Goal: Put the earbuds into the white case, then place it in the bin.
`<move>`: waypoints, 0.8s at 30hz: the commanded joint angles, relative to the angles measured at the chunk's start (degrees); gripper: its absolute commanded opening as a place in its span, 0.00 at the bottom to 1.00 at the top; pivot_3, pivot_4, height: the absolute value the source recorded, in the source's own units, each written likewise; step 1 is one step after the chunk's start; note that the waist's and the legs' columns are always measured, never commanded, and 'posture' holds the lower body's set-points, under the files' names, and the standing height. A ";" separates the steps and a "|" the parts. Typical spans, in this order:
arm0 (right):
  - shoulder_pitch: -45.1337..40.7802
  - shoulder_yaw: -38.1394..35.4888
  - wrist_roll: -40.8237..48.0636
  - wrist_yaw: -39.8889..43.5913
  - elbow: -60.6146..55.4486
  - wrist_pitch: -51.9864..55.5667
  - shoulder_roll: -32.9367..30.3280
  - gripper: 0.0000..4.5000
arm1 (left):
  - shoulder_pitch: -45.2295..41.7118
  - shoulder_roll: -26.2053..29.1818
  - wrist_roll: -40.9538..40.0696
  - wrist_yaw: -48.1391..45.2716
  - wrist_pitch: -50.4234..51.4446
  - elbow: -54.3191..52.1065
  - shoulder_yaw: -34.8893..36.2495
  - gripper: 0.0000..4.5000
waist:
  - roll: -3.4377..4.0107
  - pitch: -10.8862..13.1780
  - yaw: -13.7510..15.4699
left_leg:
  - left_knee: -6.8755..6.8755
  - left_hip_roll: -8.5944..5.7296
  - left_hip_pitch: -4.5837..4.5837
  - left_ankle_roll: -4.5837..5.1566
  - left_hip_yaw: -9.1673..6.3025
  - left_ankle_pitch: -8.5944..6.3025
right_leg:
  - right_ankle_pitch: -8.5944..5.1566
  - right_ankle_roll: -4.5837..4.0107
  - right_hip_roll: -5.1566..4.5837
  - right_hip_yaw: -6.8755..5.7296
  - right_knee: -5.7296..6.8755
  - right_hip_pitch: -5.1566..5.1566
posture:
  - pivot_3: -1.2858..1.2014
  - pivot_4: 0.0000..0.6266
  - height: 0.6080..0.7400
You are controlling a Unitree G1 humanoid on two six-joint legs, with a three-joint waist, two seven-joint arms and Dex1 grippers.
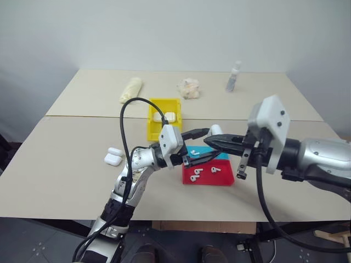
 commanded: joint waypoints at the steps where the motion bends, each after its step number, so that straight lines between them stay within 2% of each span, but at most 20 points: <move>1: -0.23 -2.74 0.20 0.27 -1.23 -1.04 -0.49 0.00 | -0.56 -0.32 -1.08 -0.24 -1.58 -1.76 0.79 0.61 | 0.00 0.00 0.00 | 0.00 0.00 0.00 0.00 0.00 0.00 | 0.00 0.00 0.00 0.00 0.01 0.00 | 0.52 0.24 1.00; 9: 1.98 -6.75 2.90 -1.14 -0.56 -0.78 -0.81 0.00 | -0.15 -0.31 -1.82 0.93 -2.29 -1.75 2.63 0.61 | 0.00 0.00 0.01 | 0.00 0.00 0.00 0.00 0.00 0.00 | 0.01 -0.01 0.00 0.00 0.00 0.01 | 0.52 0.24 1.00; 14: 3.15 -15.96 11.92 -1.75 0.78 -5.84 2.10 0.00 | 0.66 0.55 -0.72 1.66 -3.04 -1.04 3.75 0.61 | -0.01 0.00 0.02 | 0.00 0.00 0.00 0.00 0.00 0.00 | 0.01 0.00 0.00 -0.01 0.00 0.02 | 0.52 0.24 1.00; 17: 5.47 -18.95 12.81 -2.35 1.08 -6.33 1.62 0.00 | 1.36 1.06 -0.22 3.16 -3.24 -1.27 4.82 0.61 | -0.01 0.00 0.02 | 0.00 0.00 0.00 0.00 -0.01 0.00 | 0.01 0.00 0.00 -0.01 -0.01 0.02 | 0.52 0.24 1.00; 20: 8.67 -19.26 10.93 -3.13 0.84 -6.17 1.17 0.00 | 0.06 -0.11 4.15 10.83 -5.95 1.08 7.12 0.61 | -0.01 0.00 0.04 | 0.00 0.00 0.03 0.00 0.00 0.00 | 0.02 0.00 0.00 0.00 0.00 0.06 | 0.52 0.24 1.00; 23: 10.85 -19.12 10.53 -3.77 0.46 -6.88 1.50 0.00 | -7.17 -3.29 12.25 25.86 -12.28 10.01 10.94 0.61 | -0.03 0.01 0.35 | 0.00 -0.02 0.03 0.05 -0.01 0.03 | 0.10 0.00 0.00 -0.01 -0.01 0.07 | 0.52 0.24 1.00; 24: 11.36 -19.01 10.41 -3.89 0.35 -7.13 1.72 0.00 | -10.50 -3.79 14.01 31.20 -10.31 12.58 12.43 0.61 | -0.05 0.02 0.49 | 0.01 -0.02 0.00 0.07 -0.02 0.05 | 0.16 0.01 0.00 -0.04 -0.07 0.07 | 0.52 0.24 1.00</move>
